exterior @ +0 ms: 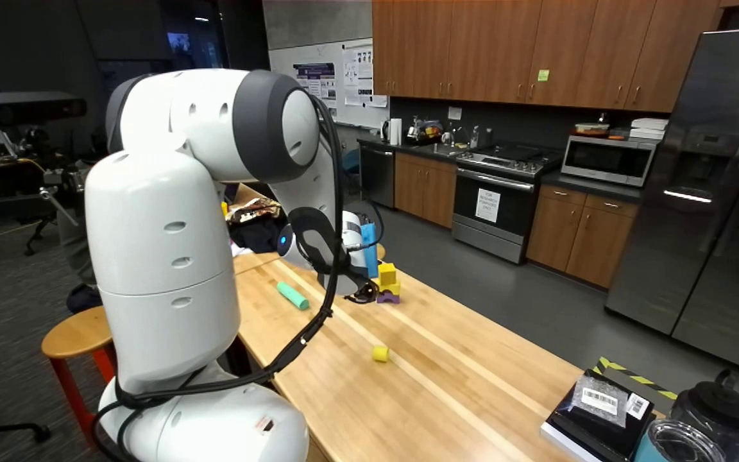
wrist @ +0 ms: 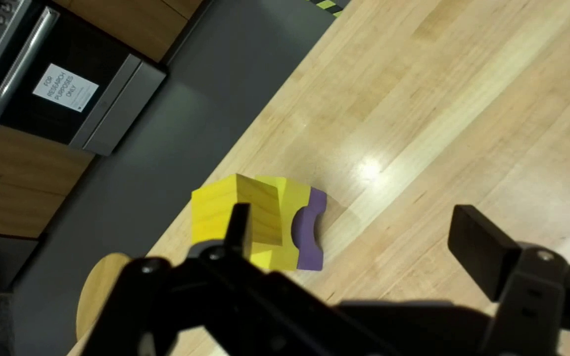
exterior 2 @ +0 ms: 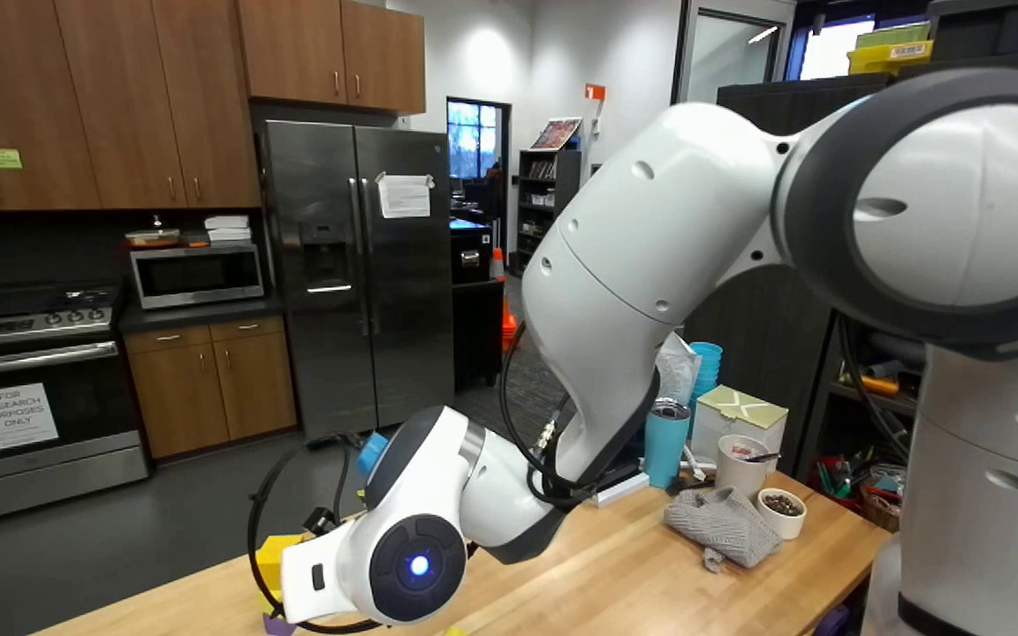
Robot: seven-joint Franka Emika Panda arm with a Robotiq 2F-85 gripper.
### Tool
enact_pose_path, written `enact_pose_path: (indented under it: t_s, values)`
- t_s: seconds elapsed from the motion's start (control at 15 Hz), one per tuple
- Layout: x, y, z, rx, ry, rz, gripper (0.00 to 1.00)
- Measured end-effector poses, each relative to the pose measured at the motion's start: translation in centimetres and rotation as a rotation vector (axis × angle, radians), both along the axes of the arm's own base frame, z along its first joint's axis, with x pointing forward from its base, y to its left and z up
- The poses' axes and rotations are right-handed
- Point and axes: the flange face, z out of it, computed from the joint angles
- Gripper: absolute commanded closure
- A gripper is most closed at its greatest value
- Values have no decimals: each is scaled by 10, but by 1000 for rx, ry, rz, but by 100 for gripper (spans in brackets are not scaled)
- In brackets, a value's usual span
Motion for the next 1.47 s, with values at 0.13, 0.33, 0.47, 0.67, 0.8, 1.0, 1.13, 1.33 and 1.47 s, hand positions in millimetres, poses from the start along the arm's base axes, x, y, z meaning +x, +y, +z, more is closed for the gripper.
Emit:
enact_pose_path:
  t_s: [0.13, 0.33, 0.47, 0.67, 0.8, 1.0, 1.13, 1.33, 1.47]
  values:
    - [-13, -3, -10, 20, -5, -35, 0]
    - [-33, -7, -22, 35, 9, -63, 0]
    - [-46, -11, -29, 33, 31, -69, 0]
    - [-65, -21, -39, 22, 68, -84, 0]
    - [-78, -27, -45, 12, 97, -95, 0]
    - [-95, -34, -55, -12, 149, -106, 0]
    - [-103, -36, -60, -28, 183, -110, 0]
    - [-110, -37, -65, -54, 229, -105, 0]
    - [-112, -37, -66, -67, 247, -95, 0]
